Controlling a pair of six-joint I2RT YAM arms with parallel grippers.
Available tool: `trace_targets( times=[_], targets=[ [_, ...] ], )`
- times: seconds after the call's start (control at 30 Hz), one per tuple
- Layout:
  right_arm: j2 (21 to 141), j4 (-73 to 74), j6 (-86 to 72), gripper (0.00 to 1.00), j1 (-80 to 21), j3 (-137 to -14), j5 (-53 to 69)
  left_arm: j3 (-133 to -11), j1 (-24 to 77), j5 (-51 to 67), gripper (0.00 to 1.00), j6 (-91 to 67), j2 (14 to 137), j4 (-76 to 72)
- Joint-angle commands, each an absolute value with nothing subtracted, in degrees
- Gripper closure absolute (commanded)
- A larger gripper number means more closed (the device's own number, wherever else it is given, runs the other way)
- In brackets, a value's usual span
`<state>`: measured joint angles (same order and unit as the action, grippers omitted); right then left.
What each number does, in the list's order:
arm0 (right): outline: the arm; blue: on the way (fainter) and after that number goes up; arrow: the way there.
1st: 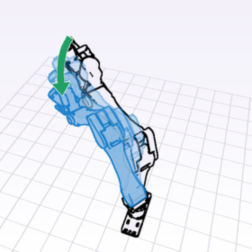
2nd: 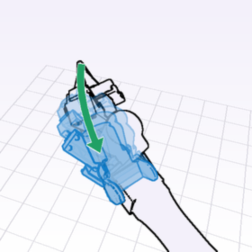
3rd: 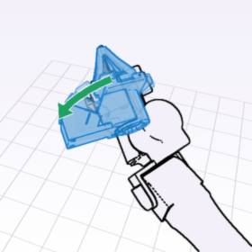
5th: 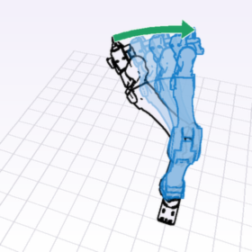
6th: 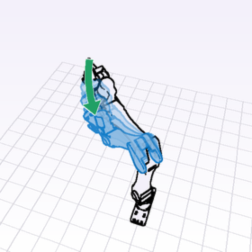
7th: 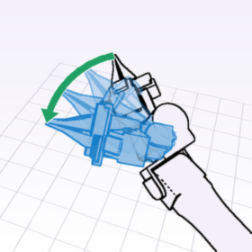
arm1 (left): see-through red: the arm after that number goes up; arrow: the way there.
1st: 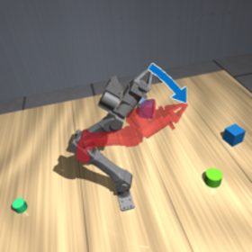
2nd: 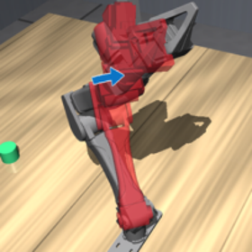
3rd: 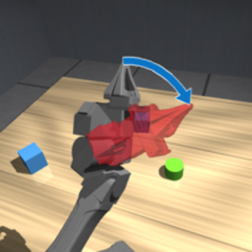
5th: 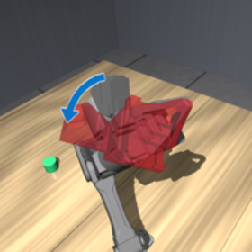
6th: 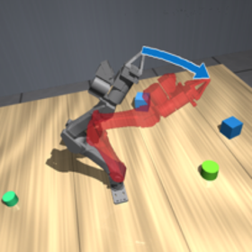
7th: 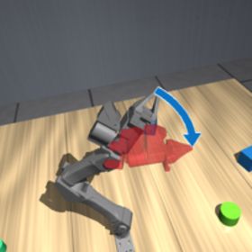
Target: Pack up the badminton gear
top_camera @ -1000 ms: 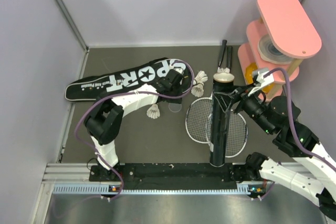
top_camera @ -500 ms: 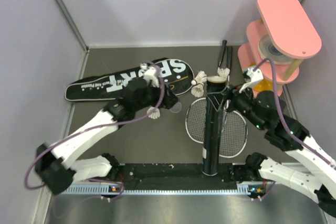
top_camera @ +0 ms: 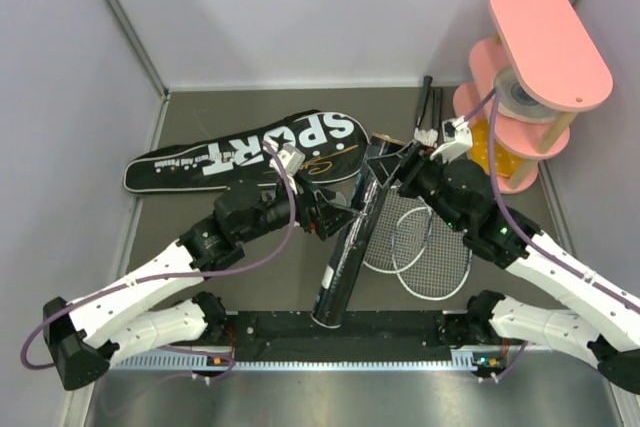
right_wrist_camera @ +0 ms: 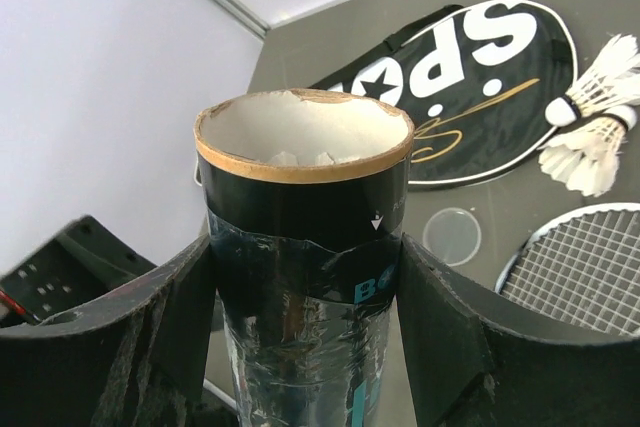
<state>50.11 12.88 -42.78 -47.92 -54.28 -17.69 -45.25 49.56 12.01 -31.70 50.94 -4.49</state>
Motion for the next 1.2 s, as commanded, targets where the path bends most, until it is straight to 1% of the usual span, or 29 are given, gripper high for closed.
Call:
trace_targets(
  times=[0.0, 0.07, 0.13, 0.37, 0.67, 0.9, 0.97, 1.03, 1.07, 1.1, 1.13, 1.17],
  targets=[
    [51.24, 2.47, -49.31, 0.76, -51.67, -53.79, -23.36, -47.11, 51.33, 5.37, 0.02, -25.93, 51.33, -3.78],
    [52.55, 1.93, -48.52, 0.76, -53.77, -54.31, -24.95, -47.02, 51.42, 4.66, 0.02, -24.88, 52.03, -3.78],
    [53.35, 1.58, -48.08, 0.76, -54.93, -55.02, -26.98, -47.20, 51.33, 5.44, 0.07, -24.26, 52.56, -4.04],
    [54.32, -2.98, -48.86, 0.76, -57.39, -53.00, -29.36, -46.59, 51.33, 7.73, 0.16, -21.45, 53.53, -4.66],
    [55.20, -5.97, -49.31, 0.75, -57.74, -52.30, -28.21, -46.32, 51.33, 9.84, 0.15, -20.13, 54.58, -7.12],
    [54.85, -8.08, -49.48, 0.73, -58.10, -50.80, -27.07, -48.43, 51.24, 8.18, 0.25, -18.28, 57.13, -5.80],
    [54.23, -7.82, -49.57, 0.71, -58.10, -50.19, -26.98, -48.86, 51.33, 7.39, 0.30, -17.15, 57.30, -5.28],
    [53.70, -7.56, -49.57, 0.66, -58.10, -49.75, -26.90, -49.04, 51.24, 4.50, 0.36, -16.35, 56.52, -3.96],
    [53.18, -6.34, -49.22, 0.52, -58.10, -49.75, -26.89, -48.78, 51.24, 3.61, 0.39, -15.91, 55.90, -3.78],
    [53.00, -5.11, -48.52, 0.43, -58.01, -50.01, -26.89, -48.69, 51.15, 2.39, 0.42, -15.13, 55.38, -3.43],
    [52.56, -3.79, -47.04, 0.35, -58.01, -50.44, -26.98, -48.78, 51.15, -1.37, 0.46, -13.90, 54.07, -1.77],
    [51.86, -0.73, -45.89, 0.23, -58.01, -51.15, -27.07, -48.95, 51.15, -4.45, 0.48, -13.80, 53.27, -0.54]
  ],
)
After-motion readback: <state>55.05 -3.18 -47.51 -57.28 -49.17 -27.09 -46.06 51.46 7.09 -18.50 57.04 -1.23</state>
